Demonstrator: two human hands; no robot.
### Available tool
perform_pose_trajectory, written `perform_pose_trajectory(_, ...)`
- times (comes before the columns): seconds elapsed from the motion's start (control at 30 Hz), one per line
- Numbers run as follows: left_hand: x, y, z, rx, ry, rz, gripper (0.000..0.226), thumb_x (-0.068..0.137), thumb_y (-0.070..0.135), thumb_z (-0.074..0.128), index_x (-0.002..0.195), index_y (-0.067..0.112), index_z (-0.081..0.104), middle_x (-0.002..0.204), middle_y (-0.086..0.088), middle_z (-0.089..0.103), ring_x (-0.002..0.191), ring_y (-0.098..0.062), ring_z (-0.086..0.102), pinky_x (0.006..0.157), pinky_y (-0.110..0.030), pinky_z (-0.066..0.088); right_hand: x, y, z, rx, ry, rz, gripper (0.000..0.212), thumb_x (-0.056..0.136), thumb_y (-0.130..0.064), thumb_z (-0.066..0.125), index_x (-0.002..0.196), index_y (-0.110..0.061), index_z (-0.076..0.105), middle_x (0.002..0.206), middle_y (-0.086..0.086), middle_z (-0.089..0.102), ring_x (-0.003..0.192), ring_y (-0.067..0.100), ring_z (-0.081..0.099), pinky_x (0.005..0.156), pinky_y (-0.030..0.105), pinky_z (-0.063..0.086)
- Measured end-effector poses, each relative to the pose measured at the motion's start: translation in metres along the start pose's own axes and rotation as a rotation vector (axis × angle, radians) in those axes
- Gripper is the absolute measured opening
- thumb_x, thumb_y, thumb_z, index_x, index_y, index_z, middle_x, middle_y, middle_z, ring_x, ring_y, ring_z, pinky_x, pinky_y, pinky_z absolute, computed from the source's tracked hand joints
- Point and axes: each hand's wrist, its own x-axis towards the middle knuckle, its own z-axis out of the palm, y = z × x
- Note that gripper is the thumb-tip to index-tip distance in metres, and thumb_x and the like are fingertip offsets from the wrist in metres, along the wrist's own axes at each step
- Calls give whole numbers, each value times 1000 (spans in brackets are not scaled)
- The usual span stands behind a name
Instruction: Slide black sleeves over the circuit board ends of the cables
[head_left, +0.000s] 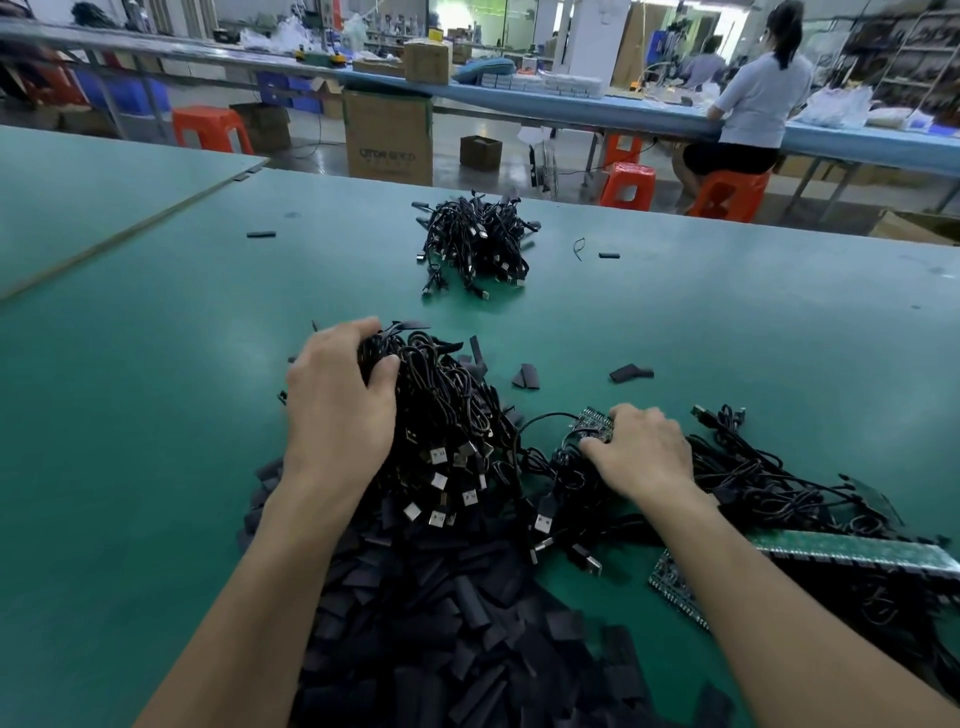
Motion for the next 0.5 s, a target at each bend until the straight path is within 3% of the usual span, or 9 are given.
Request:
perform_pose_trajectory(0.07,-1,1,1,31,-42,-7,41,99,18,61,138,8,57,137,-14,61,132,-29,51,114,-35,32,0,1,-4,160,65,-11,53,92,-44,65,134,-14,53,131,17,52,120,34,48,101,41,40)
perform_pose_trajectory(0.17,-1,3,2,94,-124,-36,48,102,29,54,146,9,49,152,-16,46,143,-30,37,119,-42,28,1,2,-14,484,121,-83,38,96,-29,64,130,-15,59,130,13,55,118,25,52,100,34,39)
perform_pose_trajectory(0.27,-6,8,2,150,-87,42,48,102,30,52,147,14,48,156,-15,39,145,-31,34,117,-46,28,-1,-1,-31,765,121,-182,5,95,-21,66,100,-23,66,105,-1,68,103,16,64,94,30,49)
perform_pose_trajectory(0.3,-8,11,1,136,-56,93,45,101,29,53,145,16,51,155,-13,40,144,-29,35,117,-44,29,-4,-3,-38,837,119,-223,5,93,-22,69,92,-25,66,96,-6,69,94,11,66,89,29,52)
perform_pose_trajectory(0.37,-12,17,0,64,-3,204,37,99,28,58,135,20,61,148,-6,48,136,-20,44,113,-33,31,-10,-6,-51,924,99,-322,8,90,-23,74,86,-28,68,85,-12,70,84,4,65,79,20,51)
perform_pose_trajectory(0.43,-15,22,0,-39,6,287,28,95,31,65,120,21,70,132,5,60,113,-6,56,103,-20,35,-18,-12,-60,1036,13,-430,9,88,-18,75,86,-26,71,78,-13,72,78,-1,66,73,13,51)
perform_pose_trajectory(0.5,-20,26,3,-188,-67,325,22,92,34,70,111,24,72,112,18,67,88,4,60,89,-16,44,-27,-18,-65,1147,-94,-518,11,86,-12,74,87,-23,72,77,-10,73,75,2,67,74,14,53)
